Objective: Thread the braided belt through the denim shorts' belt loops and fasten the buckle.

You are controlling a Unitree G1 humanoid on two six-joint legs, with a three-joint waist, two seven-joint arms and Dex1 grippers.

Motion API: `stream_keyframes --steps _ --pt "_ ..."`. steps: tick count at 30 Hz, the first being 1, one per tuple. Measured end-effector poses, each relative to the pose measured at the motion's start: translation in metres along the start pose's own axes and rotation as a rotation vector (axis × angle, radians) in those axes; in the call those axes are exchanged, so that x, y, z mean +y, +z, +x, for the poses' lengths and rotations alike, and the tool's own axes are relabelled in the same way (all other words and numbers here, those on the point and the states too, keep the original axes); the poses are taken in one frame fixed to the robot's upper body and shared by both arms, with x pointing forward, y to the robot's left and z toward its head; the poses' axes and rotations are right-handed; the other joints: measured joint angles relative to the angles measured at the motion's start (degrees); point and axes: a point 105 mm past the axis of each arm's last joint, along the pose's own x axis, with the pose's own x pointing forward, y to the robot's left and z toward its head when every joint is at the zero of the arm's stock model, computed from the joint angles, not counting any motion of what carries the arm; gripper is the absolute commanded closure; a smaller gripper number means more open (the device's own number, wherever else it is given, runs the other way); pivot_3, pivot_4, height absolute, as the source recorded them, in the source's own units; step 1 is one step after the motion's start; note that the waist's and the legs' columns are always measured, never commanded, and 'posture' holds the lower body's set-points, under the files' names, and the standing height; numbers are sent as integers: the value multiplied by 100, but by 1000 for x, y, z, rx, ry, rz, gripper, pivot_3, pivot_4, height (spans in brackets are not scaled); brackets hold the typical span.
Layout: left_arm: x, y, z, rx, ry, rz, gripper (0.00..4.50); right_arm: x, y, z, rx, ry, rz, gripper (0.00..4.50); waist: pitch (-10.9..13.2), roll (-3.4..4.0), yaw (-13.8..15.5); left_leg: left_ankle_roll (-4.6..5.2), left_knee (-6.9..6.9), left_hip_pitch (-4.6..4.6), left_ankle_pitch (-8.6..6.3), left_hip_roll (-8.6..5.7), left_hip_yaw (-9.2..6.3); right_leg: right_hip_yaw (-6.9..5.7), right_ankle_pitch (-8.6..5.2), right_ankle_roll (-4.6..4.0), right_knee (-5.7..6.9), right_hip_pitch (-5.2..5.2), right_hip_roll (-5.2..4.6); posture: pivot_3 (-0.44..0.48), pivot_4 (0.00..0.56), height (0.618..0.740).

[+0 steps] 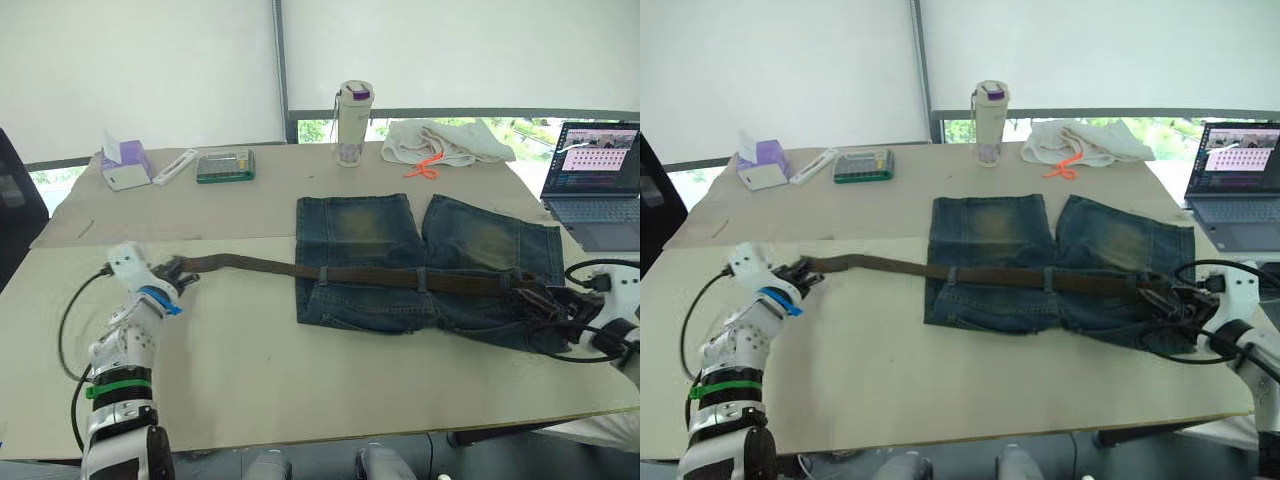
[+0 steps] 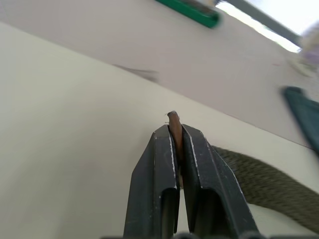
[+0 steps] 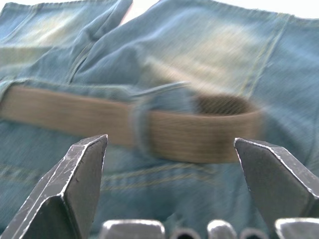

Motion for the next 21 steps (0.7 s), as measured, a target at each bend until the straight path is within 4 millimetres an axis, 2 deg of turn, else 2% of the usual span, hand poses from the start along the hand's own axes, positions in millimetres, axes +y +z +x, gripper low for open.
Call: stream_keyframes --steps 3,6,14,17,21 --pt "15 4 2 -26 75 31 4500 -8 6 1 -6 -27 -14 37 0 0 23 -5 4 1 2 -2 1 0 0 1 1 2 -3 0 150 740" --pt "18 5 3 -36 91 58 4500 -12 7 4 19 -35 -37 37 -1 1 19 -5 2 2 2 -1 1 -1 0 2 3 2 -2 0 150 740" --pt "20 7 4 -48 120 99 4500 1 15 28 41 60 -52 37 -1 2 7 -6 3 4 3 0 1 0 1 0 8 2 -2 0 150 740" --pt "26 9 3 -65 172 127 4500 5 13 36 68 110 -39 37 -1 2 -1 -6 2 5 3 0 2 0 19 -29 9 2 -2 0 150 740" --pt "40 12 1 -73 259 157 4500 1 10 45 129 122 -34 37 -3 5 -24 -6 2 8 3 0 4 1 24 -38 11 1 -2 0 150 740"
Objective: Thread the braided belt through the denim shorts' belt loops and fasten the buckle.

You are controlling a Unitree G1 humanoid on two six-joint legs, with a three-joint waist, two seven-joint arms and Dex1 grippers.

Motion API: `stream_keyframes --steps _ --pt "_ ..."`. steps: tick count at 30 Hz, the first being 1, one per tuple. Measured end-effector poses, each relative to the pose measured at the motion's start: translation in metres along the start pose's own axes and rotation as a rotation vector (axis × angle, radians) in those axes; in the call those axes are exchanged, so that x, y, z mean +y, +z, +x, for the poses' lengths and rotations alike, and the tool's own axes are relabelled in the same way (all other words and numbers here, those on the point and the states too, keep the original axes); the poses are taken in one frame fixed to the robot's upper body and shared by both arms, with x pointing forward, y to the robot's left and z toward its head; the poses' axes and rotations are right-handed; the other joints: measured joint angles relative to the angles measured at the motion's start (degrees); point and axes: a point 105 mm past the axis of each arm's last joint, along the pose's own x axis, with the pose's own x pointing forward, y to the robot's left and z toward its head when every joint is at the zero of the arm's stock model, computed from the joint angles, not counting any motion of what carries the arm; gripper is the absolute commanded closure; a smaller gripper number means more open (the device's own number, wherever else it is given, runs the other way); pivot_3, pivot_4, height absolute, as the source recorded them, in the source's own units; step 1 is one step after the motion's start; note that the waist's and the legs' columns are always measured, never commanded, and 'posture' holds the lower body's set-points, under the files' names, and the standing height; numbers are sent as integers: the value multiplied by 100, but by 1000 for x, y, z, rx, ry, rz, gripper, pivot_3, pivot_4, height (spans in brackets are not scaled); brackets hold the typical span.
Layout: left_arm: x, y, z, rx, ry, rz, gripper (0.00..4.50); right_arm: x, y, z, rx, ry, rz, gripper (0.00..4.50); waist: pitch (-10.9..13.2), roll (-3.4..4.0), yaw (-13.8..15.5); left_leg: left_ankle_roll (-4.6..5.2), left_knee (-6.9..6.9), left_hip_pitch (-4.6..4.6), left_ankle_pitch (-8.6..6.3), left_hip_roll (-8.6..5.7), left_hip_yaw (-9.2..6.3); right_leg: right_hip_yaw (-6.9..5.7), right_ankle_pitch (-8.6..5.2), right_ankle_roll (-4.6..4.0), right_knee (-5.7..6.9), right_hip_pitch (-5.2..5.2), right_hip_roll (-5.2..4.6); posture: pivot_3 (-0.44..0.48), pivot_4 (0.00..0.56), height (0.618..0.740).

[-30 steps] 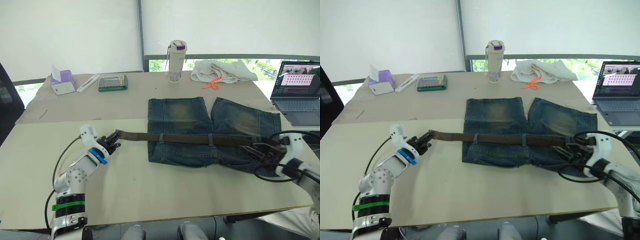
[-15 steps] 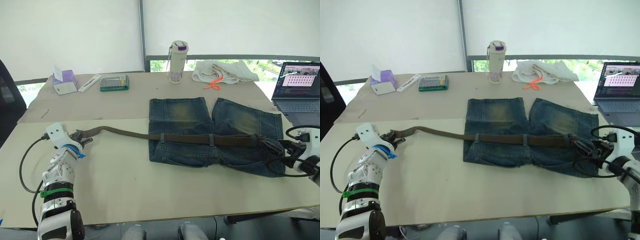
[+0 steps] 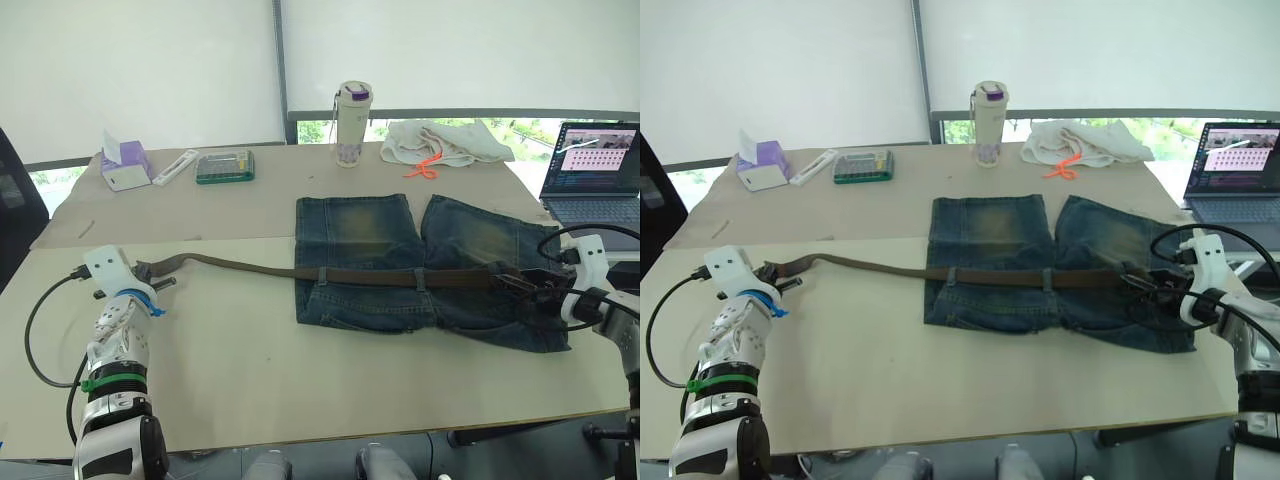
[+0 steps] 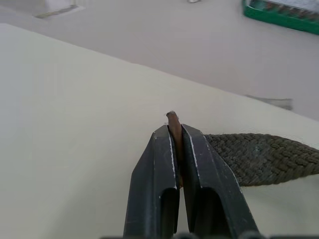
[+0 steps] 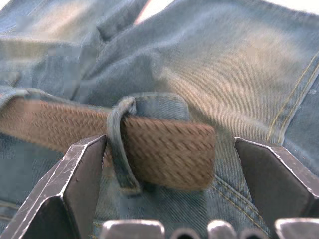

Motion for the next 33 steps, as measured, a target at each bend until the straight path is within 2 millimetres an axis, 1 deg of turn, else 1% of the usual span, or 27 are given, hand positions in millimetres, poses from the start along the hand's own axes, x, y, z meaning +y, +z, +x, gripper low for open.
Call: stream_keyframes --steps 2,8,11,14,15,20,21,23,25,26,29,31,33 --pt "3 1 0 -3 16 7 4500 -2 2 2 6 5 7 37 0 0 -10 0 0 0 0 1 0 0 0 0 0 0 1 0 150 740" --pt "4 1 0 -4 18 8 4500 -2 7 7 17 35 63 37 0 1 -13 0 0 -1 0 1 0 0 2 -3 1 0 1 0 150 740" --pt "5 1 -1 -4 18 9 4500 -1 6 8 32 55 111 810 -1 2 -17 0 0 -1 0 0 0 0 3 -4 1 0 1 0 150 740" --pt "4 0 -1 -4 17 9 4500 3 3 9 57 91 151 1906 -2 2 -13 0 0 -1 0 0 0 0 3 -4 1 0 1 0 150 740" --pt "4 0 -1 -4 17 9 4500 4 2 9 62 95 156 2207 -2 2 -14 -1 1 -1 0 0 0 0 3 -4 1 0 1 0 150 740" --pt "3 0 -1 -6 13 8 4500 7 3 8 61 122 158 3957 -2 3 -9 -1 1 -1 0 0 0 0 3 -4 2 1 1 0 150 740" --pt "3 0 -1 -7 12 9 4500 7 3 8 60 123 159 4235 -2 3 -7 -1 2 -1 0 0 0 0 3 -4 2 1 0 0 150 740" --pt "2 0 -1 -8 8 15 4500 7 3 8 58 122 160 4273 -2 3 -2 -1 2 -1 0 -1 0 0 3 -4 2 1 0 0 150 740" --pt "1 0 -1 -9 1 24 3722 6 3 7 50 121 171 4273 -2 3 5 -1 2 -1 0 -1 1 0 3 -4 2 1 0 0 150 740" --pt "1 -1 -1 -3 -6 24 3410 6 4 6 40 120 182 4273 -2 4 9 -1 2 -1 0 -1 1 0 3 -4 2 1 0 0 150 740" --pt "1 -12 -1 37 -19 40 2478 4 4 4 24 116 209 4273 -2 3 15 -1 4 -4 0 -1 0 0 4 -5 2 0 0 0 150 740" --pt "4 -12 -1 44 -6 93 1944 4 3 4 10 112 222 4273 -2 3 22 -1 5 -4 0 -1 0 -1 4 -5 2 0 0 0 150 740" --pt "8 -8 1 45 31 153 1215 4 2 3 4 106 224 4273 -2 3 28 -1 4 -3 0 -2 0 0 4 -4 3 0 0 0 150 740"
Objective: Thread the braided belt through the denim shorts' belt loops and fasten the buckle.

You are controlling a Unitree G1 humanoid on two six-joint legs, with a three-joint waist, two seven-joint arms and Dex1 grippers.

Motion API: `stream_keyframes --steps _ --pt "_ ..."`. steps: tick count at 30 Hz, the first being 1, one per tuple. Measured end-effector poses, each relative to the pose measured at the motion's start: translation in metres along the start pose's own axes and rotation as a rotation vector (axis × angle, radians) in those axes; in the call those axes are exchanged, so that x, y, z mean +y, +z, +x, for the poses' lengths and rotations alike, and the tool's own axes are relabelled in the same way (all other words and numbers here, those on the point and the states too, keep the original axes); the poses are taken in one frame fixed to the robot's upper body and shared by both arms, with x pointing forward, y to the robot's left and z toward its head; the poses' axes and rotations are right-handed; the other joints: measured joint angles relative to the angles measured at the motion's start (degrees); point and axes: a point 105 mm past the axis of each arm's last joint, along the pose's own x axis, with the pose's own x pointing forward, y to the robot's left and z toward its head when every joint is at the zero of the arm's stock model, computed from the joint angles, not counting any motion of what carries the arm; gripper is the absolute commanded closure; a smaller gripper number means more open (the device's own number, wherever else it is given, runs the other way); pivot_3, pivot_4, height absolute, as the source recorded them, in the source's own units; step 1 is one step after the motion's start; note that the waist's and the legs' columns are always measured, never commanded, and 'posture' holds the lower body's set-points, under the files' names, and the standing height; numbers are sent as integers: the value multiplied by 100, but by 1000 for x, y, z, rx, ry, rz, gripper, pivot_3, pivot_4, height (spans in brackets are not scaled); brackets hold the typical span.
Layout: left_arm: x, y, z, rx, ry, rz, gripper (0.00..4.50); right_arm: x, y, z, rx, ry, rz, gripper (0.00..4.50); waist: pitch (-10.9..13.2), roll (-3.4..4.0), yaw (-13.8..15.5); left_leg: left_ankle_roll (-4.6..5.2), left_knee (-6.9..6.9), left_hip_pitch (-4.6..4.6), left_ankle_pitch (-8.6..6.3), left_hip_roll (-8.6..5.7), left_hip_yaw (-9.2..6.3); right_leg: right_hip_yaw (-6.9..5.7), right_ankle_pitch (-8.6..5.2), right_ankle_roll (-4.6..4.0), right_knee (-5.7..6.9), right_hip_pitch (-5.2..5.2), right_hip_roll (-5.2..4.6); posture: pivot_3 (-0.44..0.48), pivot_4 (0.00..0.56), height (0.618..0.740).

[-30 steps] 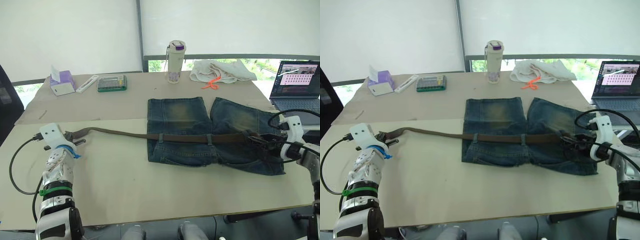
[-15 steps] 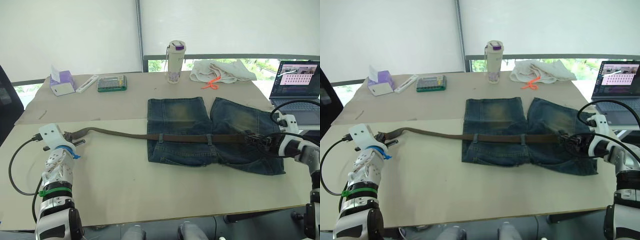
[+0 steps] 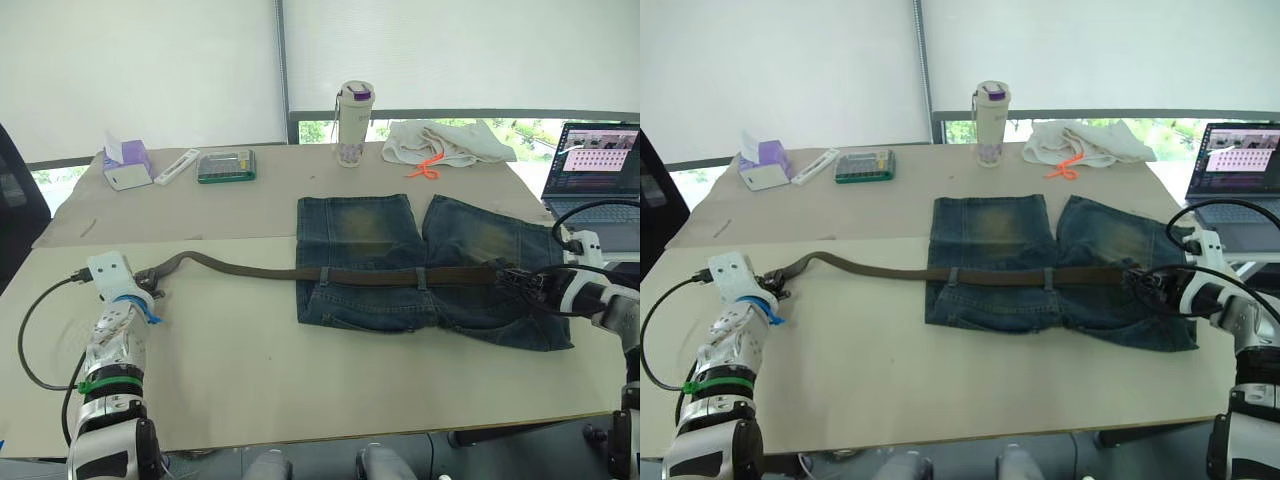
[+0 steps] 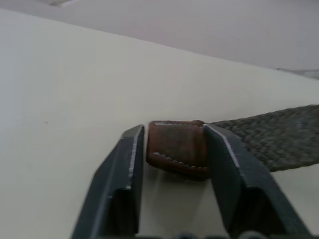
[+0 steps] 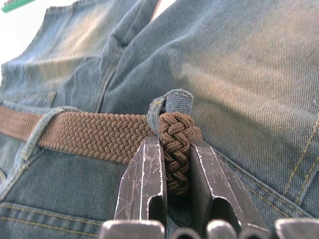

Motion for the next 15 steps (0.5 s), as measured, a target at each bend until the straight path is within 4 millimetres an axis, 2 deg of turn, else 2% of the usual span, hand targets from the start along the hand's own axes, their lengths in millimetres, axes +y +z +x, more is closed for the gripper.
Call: stream_keyframes --steps 3,5,9,11,13,14,15 --pt "-7 13 2 -33 0 60 171 0 -2 -4 -18 2 14 4273 1 -2 7 -1 2 -4 0 0 -1 -1 1 1 -1 0 0 0 150 740" --pt "-16 32 3 -98 -12 82 129 2 -4 -4 -23 5 15 4273 6 -11 17 -3 3 -6 1 1 -3 -3 2 1 -1 -1 0 0 150 740" --pt "-28 115 -4 -378 49 137 129 7 -5 -1 -35 14 8 4273 9 -17 4 -20 1 -5 2 2 -3 -2 5 3 -2 -2 0 0 150 740" --pt "-35 142 -9 -457 26 124 129 6 -6 -3 -45 8 15 4273 5 -10 1 -23 0 -4 0 1 -1 -1 5 3 -1 -1 -2 0 150 740" --pt "-57 153 -13 -487 -90 107 129 6 -6 -4 -47 5 19 4273 2 -5 7 -24 2 -4 1 -3 2 0 5 4 1 1 -4 0 150 740" --pt "-82 151 -17 -479 -217 104 129 5 -7 -5 -47 2 19 4273 2 -5 14 -25 5 -4 2 -4 3 -1 5 5 1 3 -4 0 150 740" --pt "-97 147 -20 -468 -289 105 129 6 -7 -4 -47 3 19 4273 2 -5 28 -32 6 -5 6 -5 2 -2 6 6 1 4 -5 0 150 740"
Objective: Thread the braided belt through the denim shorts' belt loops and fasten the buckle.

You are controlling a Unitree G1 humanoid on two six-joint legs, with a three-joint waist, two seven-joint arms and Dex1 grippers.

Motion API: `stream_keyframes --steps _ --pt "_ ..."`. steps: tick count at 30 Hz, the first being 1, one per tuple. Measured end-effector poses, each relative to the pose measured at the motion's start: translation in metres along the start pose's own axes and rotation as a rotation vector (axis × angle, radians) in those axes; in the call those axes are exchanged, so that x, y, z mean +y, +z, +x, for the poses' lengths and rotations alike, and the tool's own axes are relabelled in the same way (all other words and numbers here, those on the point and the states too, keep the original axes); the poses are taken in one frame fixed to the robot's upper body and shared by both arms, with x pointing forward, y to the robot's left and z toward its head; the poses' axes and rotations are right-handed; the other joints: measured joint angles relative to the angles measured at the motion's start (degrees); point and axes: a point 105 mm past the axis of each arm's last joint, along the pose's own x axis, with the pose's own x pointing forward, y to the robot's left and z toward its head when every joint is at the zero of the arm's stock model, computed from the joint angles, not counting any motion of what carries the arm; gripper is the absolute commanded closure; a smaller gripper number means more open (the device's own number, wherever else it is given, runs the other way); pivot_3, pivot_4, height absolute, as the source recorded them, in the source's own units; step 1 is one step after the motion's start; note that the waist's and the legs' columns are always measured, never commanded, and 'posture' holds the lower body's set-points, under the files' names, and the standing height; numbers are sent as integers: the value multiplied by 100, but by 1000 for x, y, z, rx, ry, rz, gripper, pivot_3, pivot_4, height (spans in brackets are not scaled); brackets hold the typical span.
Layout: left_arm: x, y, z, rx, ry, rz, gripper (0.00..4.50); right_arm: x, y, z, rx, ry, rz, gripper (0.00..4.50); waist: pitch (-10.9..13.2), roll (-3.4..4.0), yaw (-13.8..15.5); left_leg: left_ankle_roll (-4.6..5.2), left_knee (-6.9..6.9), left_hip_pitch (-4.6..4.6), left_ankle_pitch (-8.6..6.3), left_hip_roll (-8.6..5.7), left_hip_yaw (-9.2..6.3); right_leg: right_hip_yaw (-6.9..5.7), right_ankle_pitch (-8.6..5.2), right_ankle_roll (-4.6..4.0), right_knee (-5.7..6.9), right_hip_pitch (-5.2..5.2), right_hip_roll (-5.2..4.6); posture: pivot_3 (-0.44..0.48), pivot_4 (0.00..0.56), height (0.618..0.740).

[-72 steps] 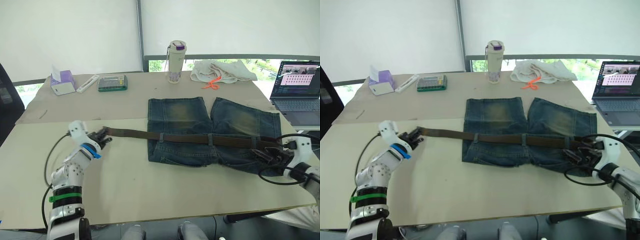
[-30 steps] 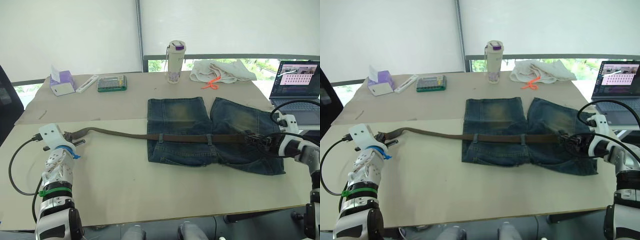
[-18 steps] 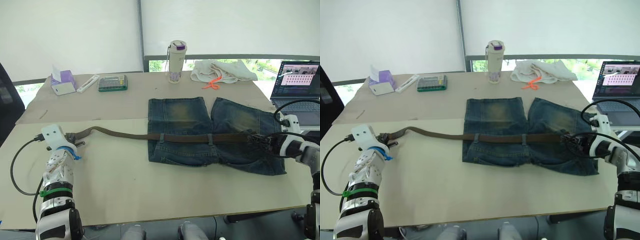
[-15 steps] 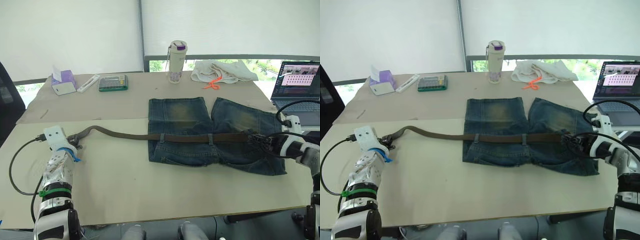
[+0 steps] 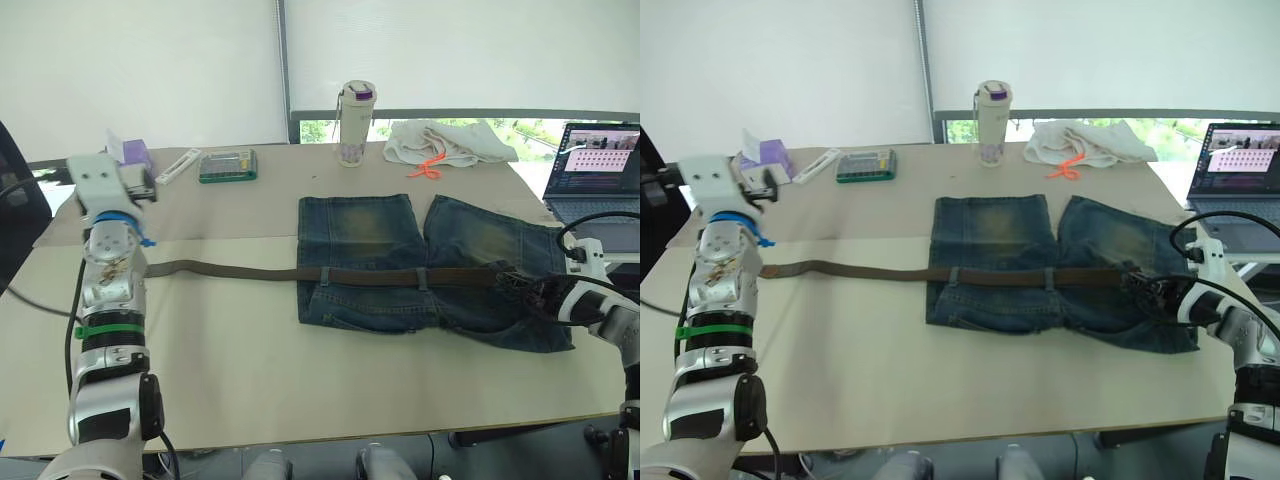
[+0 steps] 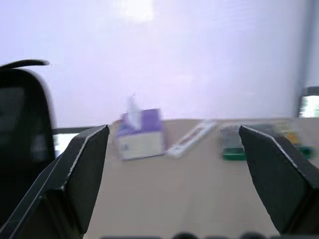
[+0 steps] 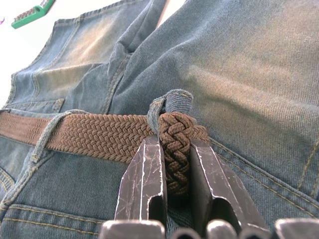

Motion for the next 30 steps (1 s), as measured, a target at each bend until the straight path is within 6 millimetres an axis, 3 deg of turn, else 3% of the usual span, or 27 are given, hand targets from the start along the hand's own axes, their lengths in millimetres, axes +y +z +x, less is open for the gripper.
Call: stream_keyframes --steps 4,6,12,19,26,30 --pt "-101 -28 -16 192 -481 -77 129 4 -1 4 -6 13 2 4273 1 -2 -37 0 2 -4 0 -1 0 0 1 5 -1 0 2 0 150 740" --pt "-136 -38 -32 272 -657 -93 129 7 -2 7 -13 27 7 4273 1 -2 -83 2 0 -3 0 3 0 2 1 4 -1 -2 8 0 150 740" --pt "-188 -66 -70 437 -1001 -98 129 8 -2 8 -18 27 9 4273 1 -1 -174 2 1 1 1 7 0 3 0 4 3 -1 12 0 150 740" --pt "-203 -94 -89 513 -1162 87 129 10 -3 8 -23 16 -5 4273 1 -1 -162 2 1 0 0 6 0 4 0 4 1 -1 11 0 150 740" --pt "-207 -96 -91 461 -1207 165 2046 11 -5 6 -41 16 8 4273 1 0 -149 3 2 0 0 6 0 6 0 4 3 0 10 0 150 740" --pt "-208 -87 -86 423 -1183 81 3548 10 -6 5 -46 9 11 4273 1 0 -146 3 3 0 0 6 1 6 0 4 3 0 10 0 150 740"
